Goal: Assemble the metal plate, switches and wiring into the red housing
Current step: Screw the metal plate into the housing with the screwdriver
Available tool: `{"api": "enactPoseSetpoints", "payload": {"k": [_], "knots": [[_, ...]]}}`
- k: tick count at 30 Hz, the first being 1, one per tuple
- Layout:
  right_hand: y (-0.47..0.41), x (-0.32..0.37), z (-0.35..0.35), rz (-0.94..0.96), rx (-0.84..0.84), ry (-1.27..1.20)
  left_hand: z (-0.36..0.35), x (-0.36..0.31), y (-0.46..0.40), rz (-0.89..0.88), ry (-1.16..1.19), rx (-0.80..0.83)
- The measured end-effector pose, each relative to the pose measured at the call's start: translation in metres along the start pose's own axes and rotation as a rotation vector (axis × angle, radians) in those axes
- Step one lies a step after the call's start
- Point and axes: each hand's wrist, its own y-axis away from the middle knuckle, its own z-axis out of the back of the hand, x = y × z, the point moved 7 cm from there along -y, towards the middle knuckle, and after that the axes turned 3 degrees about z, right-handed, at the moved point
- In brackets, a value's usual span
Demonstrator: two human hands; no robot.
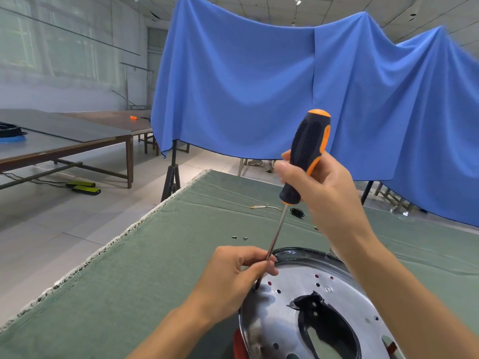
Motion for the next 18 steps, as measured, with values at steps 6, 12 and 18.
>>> {"api": "enactPoseSetpoints", "payload": {"k": [6, 12, 18], "knots": [[0.000, 0.002, -0.002, -0.005, 0.090, -0.098, -0.001, 0.002, 0.000, 0.018, -0.013, 0.036], [0.003, 0.007, -0.006, 0.027, 0.025, -0.021, -0.001, 0.004, 0.000, 0.051, 0.053, -0.002], [0.007, 0.003, -0.008, 0.000, 0.088, -0.086, -0.004, 0.007, -0.001, 0.045, 0.006, 0.055]]}}
